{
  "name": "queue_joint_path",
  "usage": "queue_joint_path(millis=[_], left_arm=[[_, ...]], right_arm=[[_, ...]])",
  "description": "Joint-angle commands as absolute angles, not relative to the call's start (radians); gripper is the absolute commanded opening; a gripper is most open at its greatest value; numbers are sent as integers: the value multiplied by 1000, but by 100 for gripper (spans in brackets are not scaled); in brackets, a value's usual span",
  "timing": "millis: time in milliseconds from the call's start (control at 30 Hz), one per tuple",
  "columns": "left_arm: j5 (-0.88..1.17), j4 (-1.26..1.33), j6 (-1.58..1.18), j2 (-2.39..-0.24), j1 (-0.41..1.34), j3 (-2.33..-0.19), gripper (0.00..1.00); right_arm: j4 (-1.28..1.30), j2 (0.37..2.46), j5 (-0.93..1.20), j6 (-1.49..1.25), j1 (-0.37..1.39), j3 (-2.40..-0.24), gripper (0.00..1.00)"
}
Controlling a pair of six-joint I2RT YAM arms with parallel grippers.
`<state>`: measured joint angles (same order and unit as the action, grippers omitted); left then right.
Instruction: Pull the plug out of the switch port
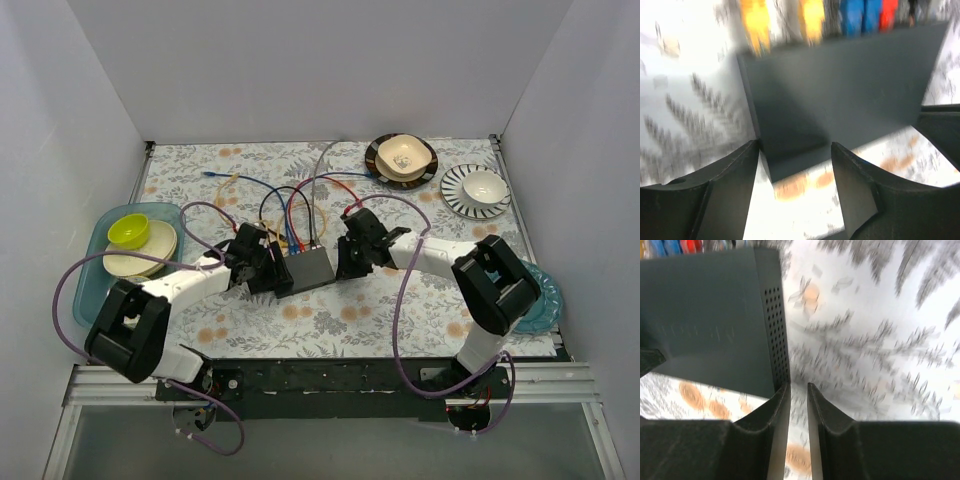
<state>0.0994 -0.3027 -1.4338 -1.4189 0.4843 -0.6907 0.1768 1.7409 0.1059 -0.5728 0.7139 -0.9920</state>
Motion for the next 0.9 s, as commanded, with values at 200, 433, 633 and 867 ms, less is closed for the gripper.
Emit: queue_joint_path(millis=[200, 433, 633, 867], left_arm=[[-68, -583, -1525, -1206, 494, -897, 73], [54, -558, -1563, -1152, 505, -786, 53], [168, -523, -1562, -1074, 526, -631, 27], [259, -439, -1555, -1089, 558, -534, 16]], right_arm=[[293, 1650, -42, -511, 723, -1257, 31], [334, 1920, -6, -466, 716, -1546, 25], [328, 2078, 54, -465, 712, -1653, 16], [333, 2137, 55, -454, 712, -1614, 16]])
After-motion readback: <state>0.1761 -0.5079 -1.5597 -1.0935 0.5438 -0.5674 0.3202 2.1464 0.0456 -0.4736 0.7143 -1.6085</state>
